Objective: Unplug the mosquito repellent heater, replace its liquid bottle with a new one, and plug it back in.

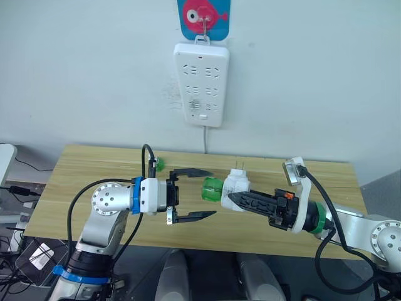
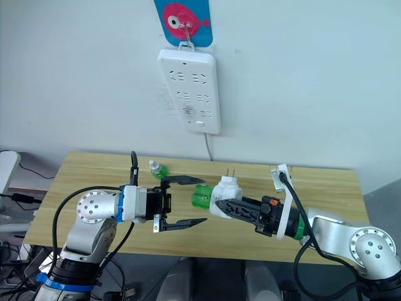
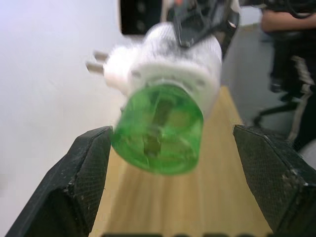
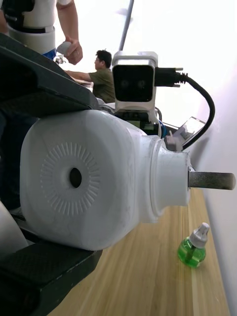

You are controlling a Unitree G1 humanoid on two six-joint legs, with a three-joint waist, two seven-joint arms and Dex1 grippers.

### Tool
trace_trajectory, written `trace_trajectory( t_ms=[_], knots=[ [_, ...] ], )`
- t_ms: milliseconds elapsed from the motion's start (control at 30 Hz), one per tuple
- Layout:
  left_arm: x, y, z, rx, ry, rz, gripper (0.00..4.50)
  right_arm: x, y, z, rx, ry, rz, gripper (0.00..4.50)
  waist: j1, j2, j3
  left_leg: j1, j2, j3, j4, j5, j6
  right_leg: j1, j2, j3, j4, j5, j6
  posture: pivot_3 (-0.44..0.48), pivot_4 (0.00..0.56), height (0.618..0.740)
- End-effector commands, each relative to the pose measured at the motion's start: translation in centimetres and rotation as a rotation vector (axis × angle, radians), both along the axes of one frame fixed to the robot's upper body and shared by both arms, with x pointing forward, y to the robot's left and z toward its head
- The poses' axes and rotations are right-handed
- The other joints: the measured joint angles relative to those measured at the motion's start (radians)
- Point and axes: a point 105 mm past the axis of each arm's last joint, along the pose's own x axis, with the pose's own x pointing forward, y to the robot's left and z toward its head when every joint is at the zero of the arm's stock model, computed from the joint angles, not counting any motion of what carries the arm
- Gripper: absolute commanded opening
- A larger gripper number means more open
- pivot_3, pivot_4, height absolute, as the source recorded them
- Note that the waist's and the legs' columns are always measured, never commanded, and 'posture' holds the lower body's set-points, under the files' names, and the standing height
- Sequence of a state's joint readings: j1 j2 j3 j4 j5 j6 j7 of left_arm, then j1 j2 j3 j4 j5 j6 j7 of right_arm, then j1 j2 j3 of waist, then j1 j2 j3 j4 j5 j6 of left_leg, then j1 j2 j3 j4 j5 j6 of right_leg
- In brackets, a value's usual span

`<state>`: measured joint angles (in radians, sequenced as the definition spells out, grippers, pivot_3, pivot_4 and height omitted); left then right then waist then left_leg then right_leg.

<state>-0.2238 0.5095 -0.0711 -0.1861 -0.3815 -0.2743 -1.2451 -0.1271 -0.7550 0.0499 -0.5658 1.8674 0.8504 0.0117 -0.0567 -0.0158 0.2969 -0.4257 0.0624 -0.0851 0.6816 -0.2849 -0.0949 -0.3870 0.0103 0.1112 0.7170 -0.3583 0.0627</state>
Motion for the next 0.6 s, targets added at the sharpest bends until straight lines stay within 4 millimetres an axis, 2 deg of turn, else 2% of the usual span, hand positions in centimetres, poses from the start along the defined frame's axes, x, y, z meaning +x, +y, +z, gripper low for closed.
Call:
trace_trajectory(
  t_ms=[33,167,200,367,467,533,600],
  knots=[
    [0.1,-0.3,0.6,-0.009,-0.081,0.002,4.15,-0.4,0.2,1.3,0.039,-0.031,0.011,2.99,0.0,0.0,0.0,0.0,0.0,0.0,0.0,0.0,0.0,0.0,0.0,0.0,0.0,0.0,0.0,-0.082,0.308,0.697],
    [0.3,-0.7,0.3,0.001,-0.085,-0.024,4.15,-0.5,0.2,1.5,0.042,-0.034,0.017,2.99,-0.001,0.0,0.0,0.0,0.0,0.0,0.0,0.0,0.0,0.0,0.001,0.0,0.0,0.0,0.0,-0.088,0.307,0.697],
    [0.3,-0.8,0.4,-0.004,-0.09,-0.031,3.76,-0.6,0.2,1.5,0.043,-0.035,0.018,2.99,-0.001,0.0,0.0,0.0,0.0,0.0,-0.001,0.0,0.0,0.0,0.001,-0.001,0.0,0.0,0.0,-0.088,0.307,0.697],
    [0.2,-1.1,0.4,0.003,-0.075,-0.058,2.41,-0.7,0.3,1.8,0.048,-0.036,0.025,2.99,-0.002,0.0,0.0,0.0,0.0,-0.001,-0.001,0.0,0.0,0.0,0.001,-0.001,0.0,0.0,0.0,-0.096,0.308,0.697],
    [0.2,-1.3,0.6,0.024,-0.039,-0.078,2.4,-0.9,0.3,1.8,0.048,-0.035,0.03,2.99,-0.002,0.0,0.0,0.0,0.0,-0.001,-0.001,0.0,0.0,0.0,0.001,-0.001,0.0,0.0,0.0,-0.095,0.309,0.697],
    [0.1,-1.3,0.0,0.119,0.116,-0.118,2.4,-1.1,0.3,1.7,0.043,-0.036,0.042,2.99,-0.002,0.0,0.0,0.0,0.0,-0.002,-0.001,0.0,0.0,0.0,0.001,-0.002,0.0,0.0,0.0,-0.095,0.309,0.697],
    [0.1,-1.4,0.1,0.202,0.346,-0.141,2.4,-1.2,0.3,1.6,0.035,-0.037,0.057,2.99,-0.002,0.0,0.002,0.0,0.0,-0.003,-0.001,0.0,0.001,0.0,0.001,-0.003,0.0,0.0,0.0,-0.088,0.311,0.697]
  ],
)
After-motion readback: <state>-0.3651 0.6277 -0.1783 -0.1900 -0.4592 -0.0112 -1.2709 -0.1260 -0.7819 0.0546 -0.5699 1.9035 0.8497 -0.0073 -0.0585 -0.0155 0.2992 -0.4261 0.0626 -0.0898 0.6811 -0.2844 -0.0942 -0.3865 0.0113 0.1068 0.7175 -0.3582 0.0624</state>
